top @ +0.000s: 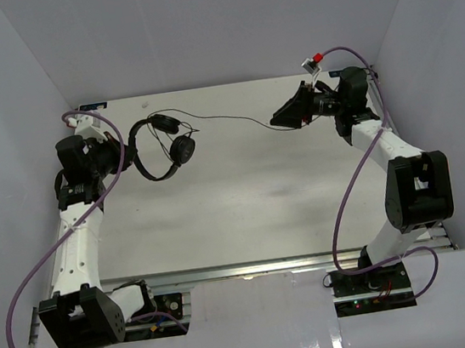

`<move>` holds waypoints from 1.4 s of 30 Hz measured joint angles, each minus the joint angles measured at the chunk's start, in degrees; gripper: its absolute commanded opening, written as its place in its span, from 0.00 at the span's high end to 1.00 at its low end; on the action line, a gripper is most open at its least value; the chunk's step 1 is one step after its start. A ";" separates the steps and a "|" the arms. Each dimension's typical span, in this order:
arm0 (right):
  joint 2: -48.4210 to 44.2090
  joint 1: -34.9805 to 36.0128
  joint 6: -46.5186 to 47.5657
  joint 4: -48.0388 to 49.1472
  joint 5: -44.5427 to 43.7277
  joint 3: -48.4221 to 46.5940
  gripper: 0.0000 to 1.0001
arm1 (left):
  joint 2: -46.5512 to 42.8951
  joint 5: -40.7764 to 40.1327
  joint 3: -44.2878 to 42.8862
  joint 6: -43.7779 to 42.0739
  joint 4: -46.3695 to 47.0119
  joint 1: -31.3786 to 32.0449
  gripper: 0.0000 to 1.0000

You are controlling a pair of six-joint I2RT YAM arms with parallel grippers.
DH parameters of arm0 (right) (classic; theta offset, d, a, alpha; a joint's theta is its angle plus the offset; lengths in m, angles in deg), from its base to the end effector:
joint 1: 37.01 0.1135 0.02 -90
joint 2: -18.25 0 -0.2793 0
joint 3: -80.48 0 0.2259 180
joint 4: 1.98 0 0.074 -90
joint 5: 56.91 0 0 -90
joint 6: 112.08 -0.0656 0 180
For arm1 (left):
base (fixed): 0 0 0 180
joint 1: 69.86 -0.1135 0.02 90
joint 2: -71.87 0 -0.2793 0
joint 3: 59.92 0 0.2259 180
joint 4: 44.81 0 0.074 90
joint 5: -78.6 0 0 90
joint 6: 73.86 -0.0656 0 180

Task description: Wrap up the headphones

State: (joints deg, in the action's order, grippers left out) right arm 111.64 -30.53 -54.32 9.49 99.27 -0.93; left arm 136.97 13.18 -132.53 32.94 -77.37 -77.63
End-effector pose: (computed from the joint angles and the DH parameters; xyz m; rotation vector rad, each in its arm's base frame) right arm 0.3489 0.1000 0.3445 -0.6044 1.6627 1.4020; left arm 0.2489 0.0064 0.3398 -0.1535 1.9989 -0.5308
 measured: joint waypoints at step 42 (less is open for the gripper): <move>7.16 -7.47 9.39 -34.01 -63.71 -10.43 0.10 | -4.16 1.64 0.31 1.27 -0.22 -1.47 1.00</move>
State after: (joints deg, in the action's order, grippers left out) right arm 118.80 -38.00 -44.93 -24.52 35.56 -11.35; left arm 132.81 14.82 -132.22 34.21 -77.59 -79.10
